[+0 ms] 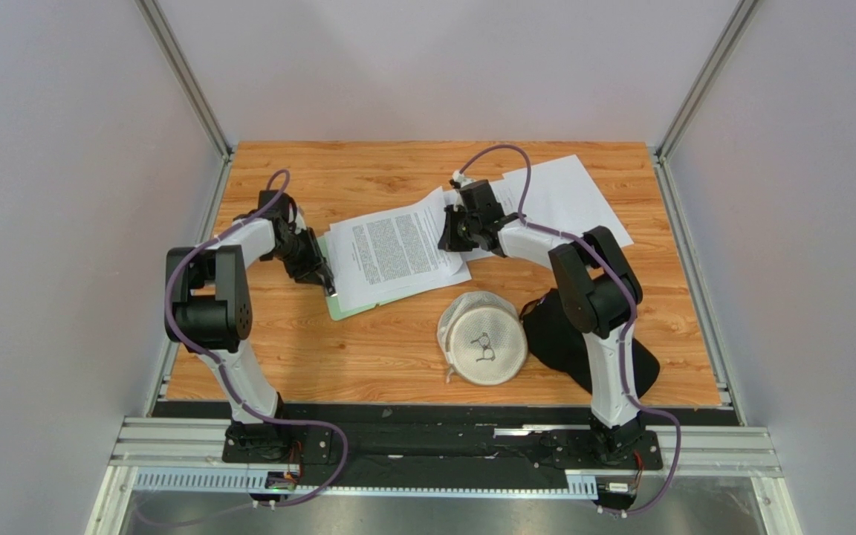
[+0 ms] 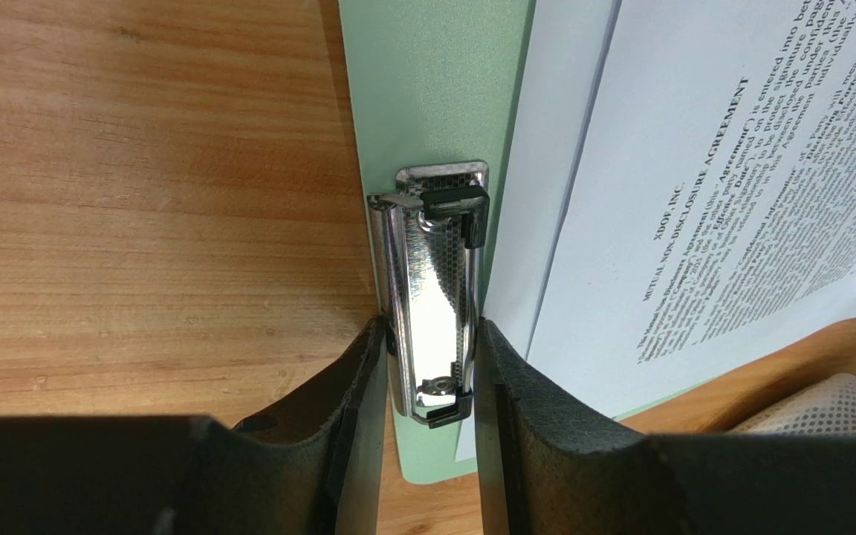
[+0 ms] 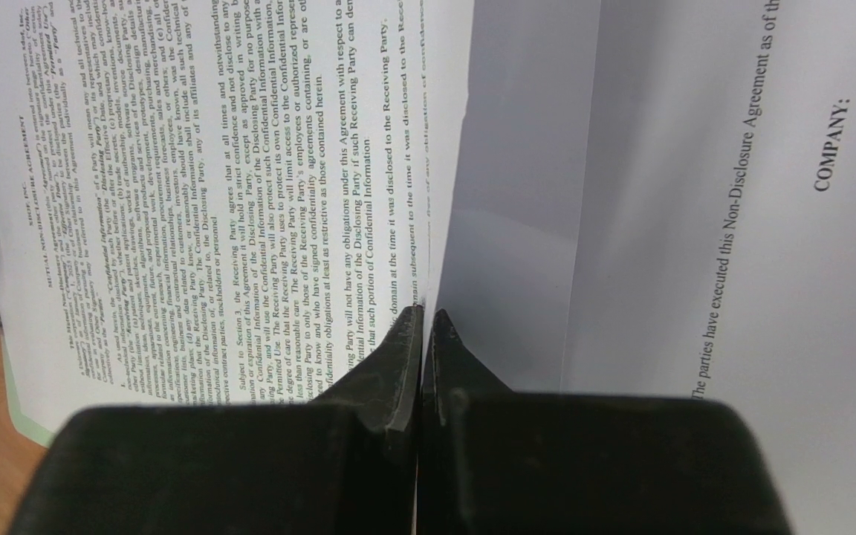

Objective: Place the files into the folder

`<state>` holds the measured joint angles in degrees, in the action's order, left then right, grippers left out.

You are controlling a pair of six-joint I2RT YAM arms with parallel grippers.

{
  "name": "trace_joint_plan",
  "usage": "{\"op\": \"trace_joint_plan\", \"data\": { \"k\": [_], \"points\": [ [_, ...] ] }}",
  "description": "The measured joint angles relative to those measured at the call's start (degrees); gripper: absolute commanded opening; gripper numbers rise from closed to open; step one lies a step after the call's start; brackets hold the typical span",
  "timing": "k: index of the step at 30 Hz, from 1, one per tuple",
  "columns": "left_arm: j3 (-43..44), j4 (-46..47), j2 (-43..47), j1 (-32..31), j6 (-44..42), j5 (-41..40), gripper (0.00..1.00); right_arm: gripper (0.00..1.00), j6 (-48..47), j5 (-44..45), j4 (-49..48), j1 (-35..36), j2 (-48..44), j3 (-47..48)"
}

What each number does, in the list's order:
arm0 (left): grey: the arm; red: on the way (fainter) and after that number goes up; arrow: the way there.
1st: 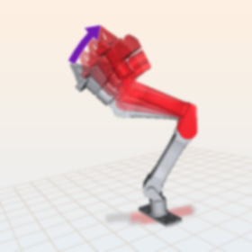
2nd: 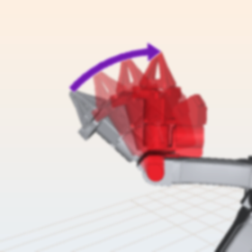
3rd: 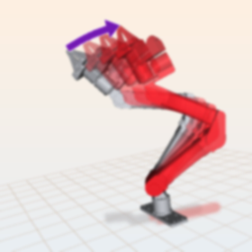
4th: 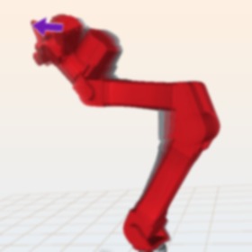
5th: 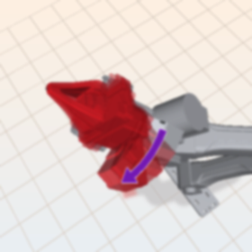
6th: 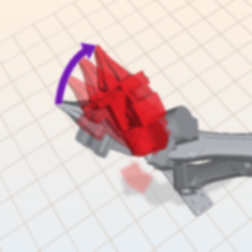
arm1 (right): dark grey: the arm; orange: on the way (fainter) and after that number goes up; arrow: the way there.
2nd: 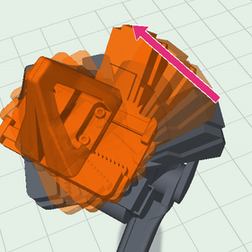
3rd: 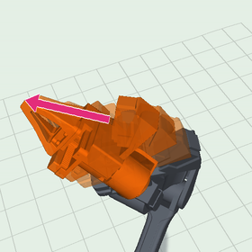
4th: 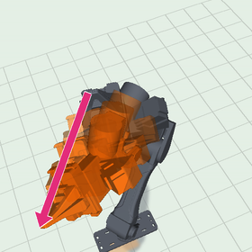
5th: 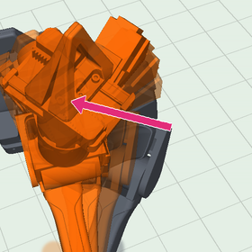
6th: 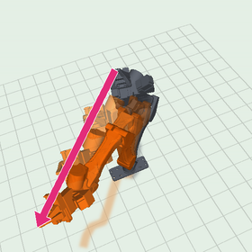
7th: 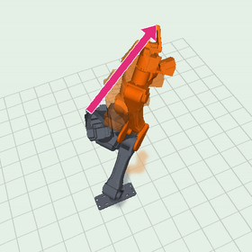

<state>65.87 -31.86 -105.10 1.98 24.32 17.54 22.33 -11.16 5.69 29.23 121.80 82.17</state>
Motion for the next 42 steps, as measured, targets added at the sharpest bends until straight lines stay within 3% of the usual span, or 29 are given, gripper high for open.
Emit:
{"op": "trace_joint_plan", "data": {
  "k": [20, 38, 42],
  "points": [
    [-0.7, 0.83, 0.96, -1.4, 0.04, -2.71, 0.0, 0.0, -11.54, 3.15, 1.99, 5.22, -1.31, 1.6],
    [-0.52, 0.33, 1.18, -1.64, 0.07, -4.94, 0.0, 0.0, -12.02, -6.47, 2.6, 5.18, -1.36, 6.91],
    [0.15, -1.36, 1.01, -1.64, 0.28, -6.34, 0.0, 0.11, -9.66, -7.58, 2.67, 5.18, -1.29, 6.91]
  ]
}}
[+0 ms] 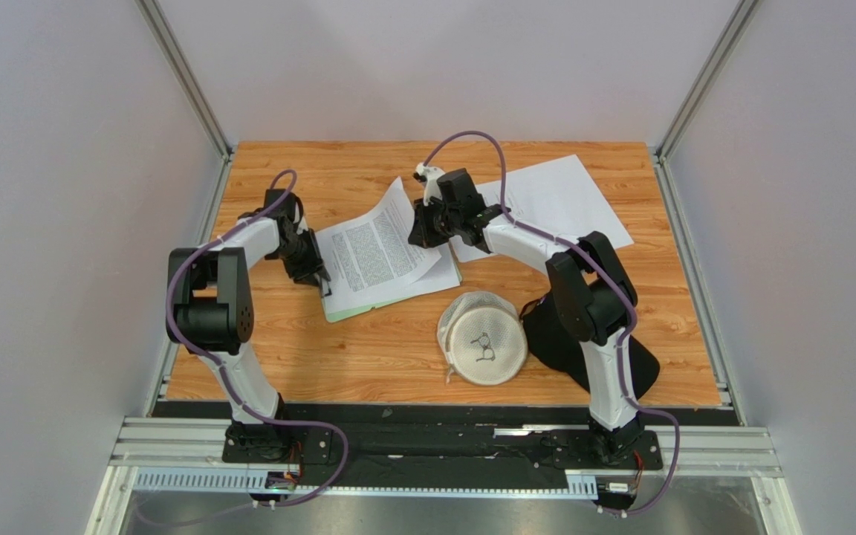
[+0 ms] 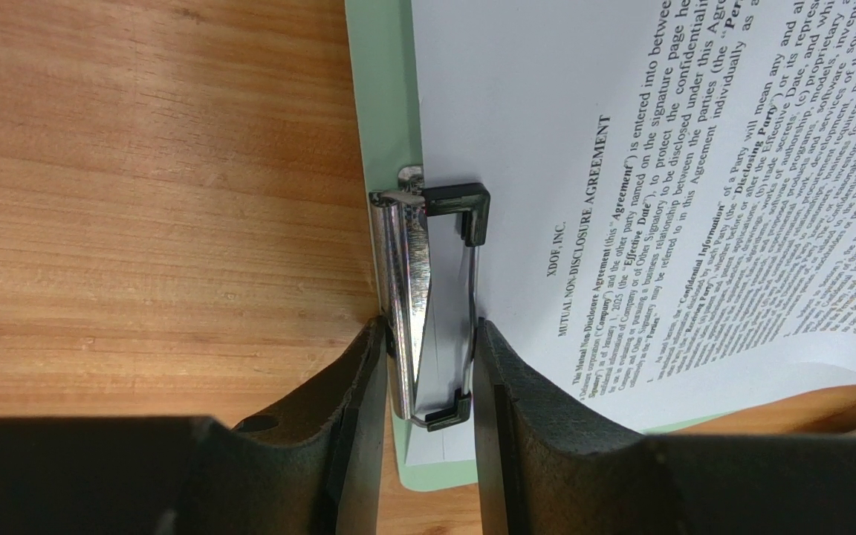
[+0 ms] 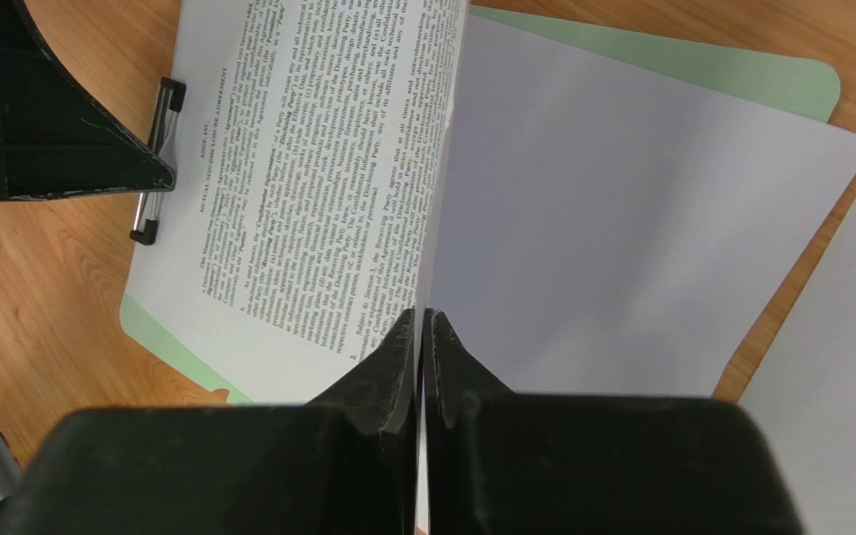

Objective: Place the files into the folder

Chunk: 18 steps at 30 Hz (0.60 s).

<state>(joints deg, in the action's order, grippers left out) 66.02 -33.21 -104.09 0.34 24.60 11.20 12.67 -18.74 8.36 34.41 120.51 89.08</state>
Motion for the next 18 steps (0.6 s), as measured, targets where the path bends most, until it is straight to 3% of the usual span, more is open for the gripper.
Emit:
{"op": "trace_joint_plan", "data": {
  "k": [1, 4, 5, 8, 12, 13, 18],
  "points": [
    [0.33, -0.55, -0.24, 0.0, 0.11, -0.17, 0.0, 0.2, 0.68, -0.17, 0.0, 0.02, 0.0, 0.0],
    [1.64, -2.12, -1.07, 0.0, 0.28, -0.85, 0.19, 0.35, 1.92, -0.42, 0.42, -0.04, 0.0, 0.0],
    [2.12, -2.6, -1.42, 0.0, 0.26, -1.11, 0.3, 0.37, 2.08, -0.48, 0.72, -0.17, 0.04, 0.04],
    [3.45, -4.15, -2.14, 0.0, 0.13, -2.19, 0.46, 0.51, 2.45, -0.96, 2.64, -0.57, 0.72, 1.18],
    [4.9, -6.78, -2.21, -0.07, -1.2, -5.49, 0.75, 0.65, 2.54, -1.31, 4.66, -0.94, 2.16, 4.07],
    [5.88, -7.93, -2.21, -0.09, -1.46, -6.45, 0.91, 0.68, 2.54, -1.33, 5.16, -1.01, 2.38, 4.7],
    [11.43, -11.58, -1.46, -0.09, -3.32, -8.96, 0.94, 0.74, 1.86, -0.61, 7.89, -1.6, 3.19, 7.8]
  ]
}}
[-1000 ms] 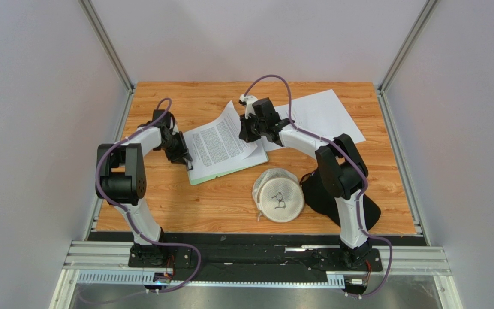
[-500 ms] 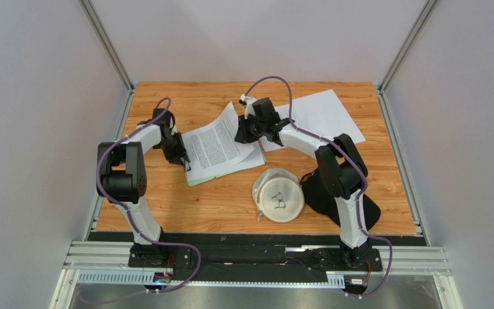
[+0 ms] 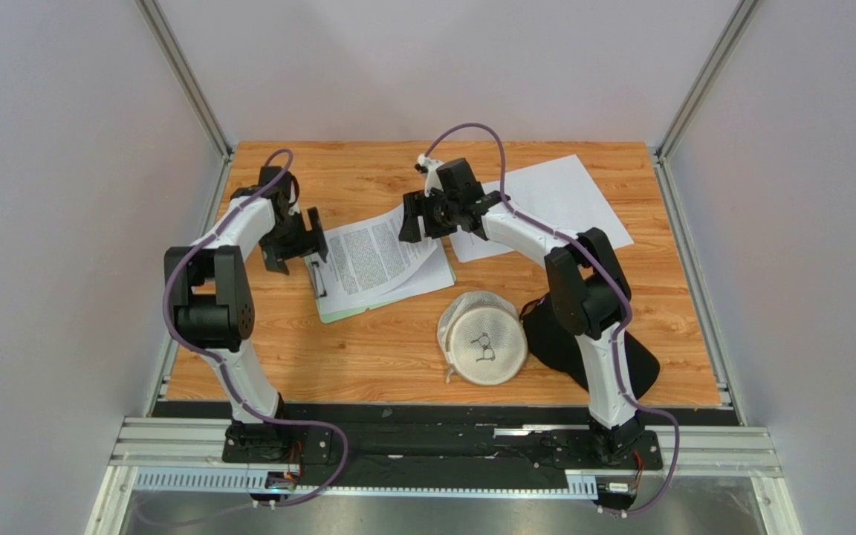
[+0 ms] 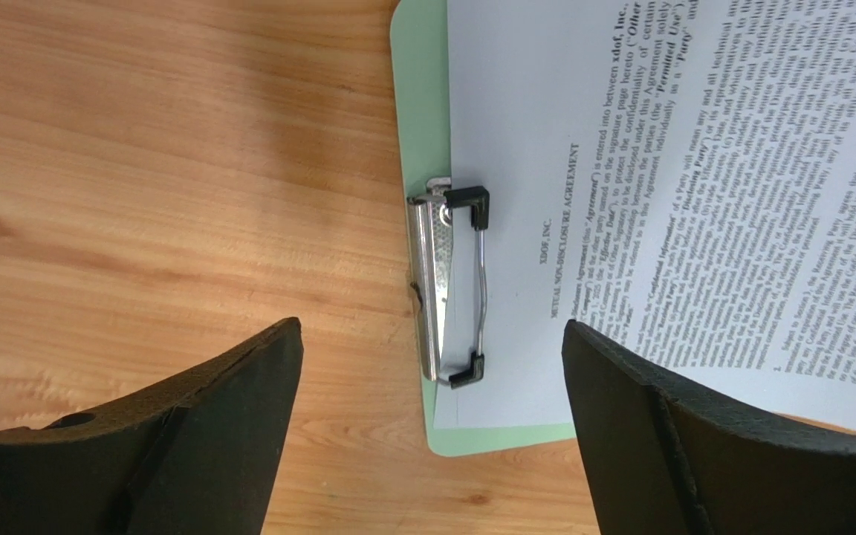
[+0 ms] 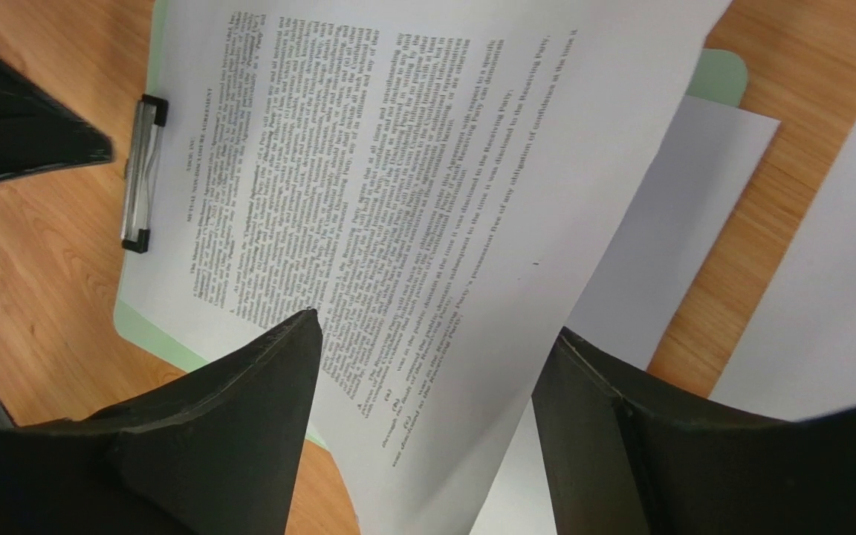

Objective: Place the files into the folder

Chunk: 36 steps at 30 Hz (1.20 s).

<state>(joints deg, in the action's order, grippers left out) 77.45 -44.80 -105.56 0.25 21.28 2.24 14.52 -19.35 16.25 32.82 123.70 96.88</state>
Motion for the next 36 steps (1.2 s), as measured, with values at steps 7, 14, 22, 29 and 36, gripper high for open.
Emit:
{"op": "trace_joint_plan", "data": {
  "k": [7, 14, 22, 29, 36],
  "points": [
    [0.94, -1.73, 8.11, -2.19, -0.66, 1.07, 0.68, 0.81, -2.6, 13.99, 10.21, -1.62, -1.14, 2.08],
    [5.68, 1.4, -1.7, -12.02, 2.32, 7.15, 0.68, 0.78, 3.15, 20.79, 18.84, -10.51, -5.29, 0.87],
    [10.51, -2.56, -12.55, -9.92, 3.26, 2.54, 0.61, 0.77, 5.62, 24.09, 23.91, -23.02, -5.75, 0.22],
    [10.38, -7.37, -12.57, -3.48, -0.98, -5.64, 0.76, 0.78, 6.23, 28.79, 26.21, -28.52, -5.75, 0.17],
    [16.81, -6.8, -9.64, -12.72, -2.84, -4.44, 0.82, 0.78, 10.97, 28.89, 24.79, -37.29, -8.26, -6.91]
  ]
}}
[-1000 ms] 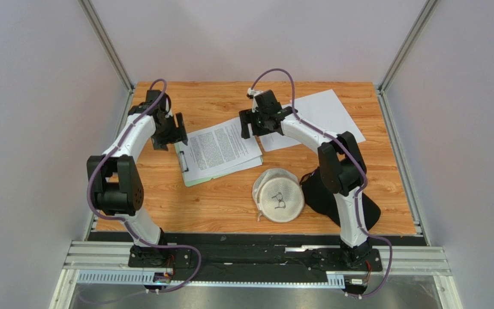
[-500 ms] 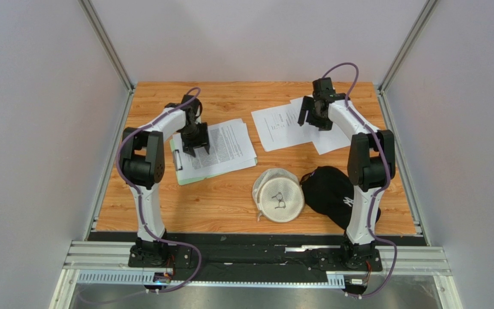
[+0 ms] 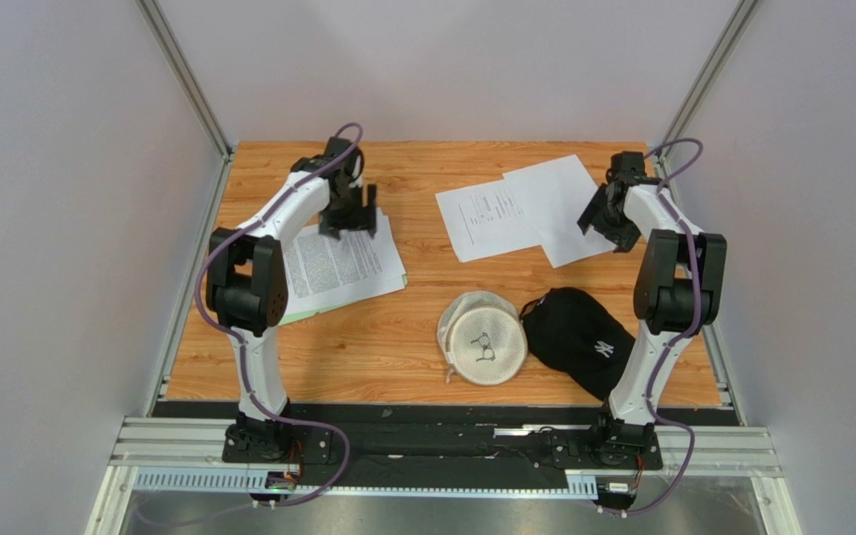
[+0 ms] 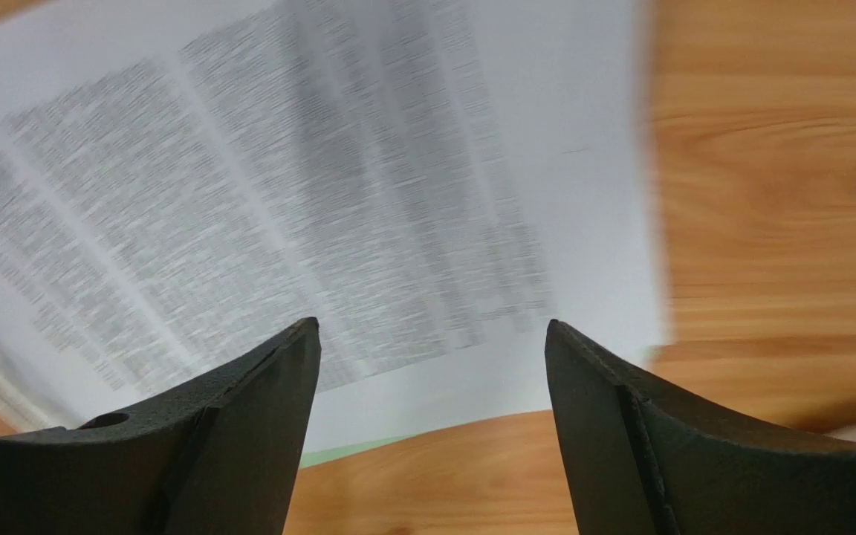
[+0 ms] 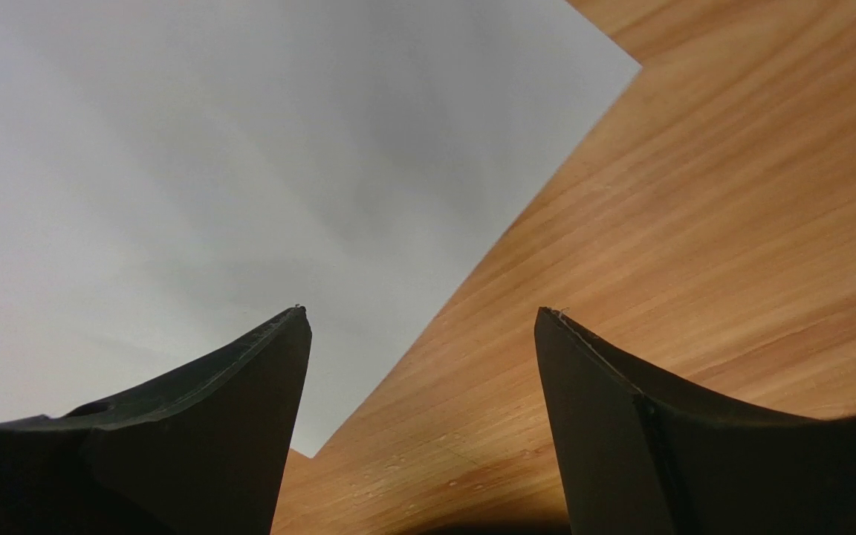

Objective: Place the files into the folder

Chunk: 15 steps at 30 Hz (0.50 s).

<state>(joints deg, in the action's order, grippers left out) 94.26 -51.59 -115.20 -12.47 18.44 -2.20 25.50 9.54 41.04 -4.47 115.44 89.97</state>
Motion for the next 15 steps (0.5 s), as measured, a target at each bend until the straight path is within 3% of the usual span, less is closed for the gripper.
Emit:
{"op": "trace_joint_plan", "data": {
  "k": [5, 7, 10, 15],
  "points": [
    [12.72, 14.14, -2.47, -10.45, 5.27, 9.86, 0.75, 0.78, 5.44, -1.88, -1.05, -3.04, -2.38, -5.07],
    [28.28, 22.16, -9.51, -14.21, 9.68, 14.27, 0.75, 0.78, 7.76, -3.19, -2.58, -3.23, -3.48, -6.99],
    [41.33, 30.25, -22.36, -18.23, 15.58, 17.66, 0.71, 0.78, 10.12, -3.82, -4.11, -3.21, -6.51, -10.23],
    [46.69, 44.65, -37.2, -22.64, 30.21, 20.15, 0.7, 0.77, 11.67, -3.43, -6.67, -3.3, -11.37, -12.87]
  ]
}}
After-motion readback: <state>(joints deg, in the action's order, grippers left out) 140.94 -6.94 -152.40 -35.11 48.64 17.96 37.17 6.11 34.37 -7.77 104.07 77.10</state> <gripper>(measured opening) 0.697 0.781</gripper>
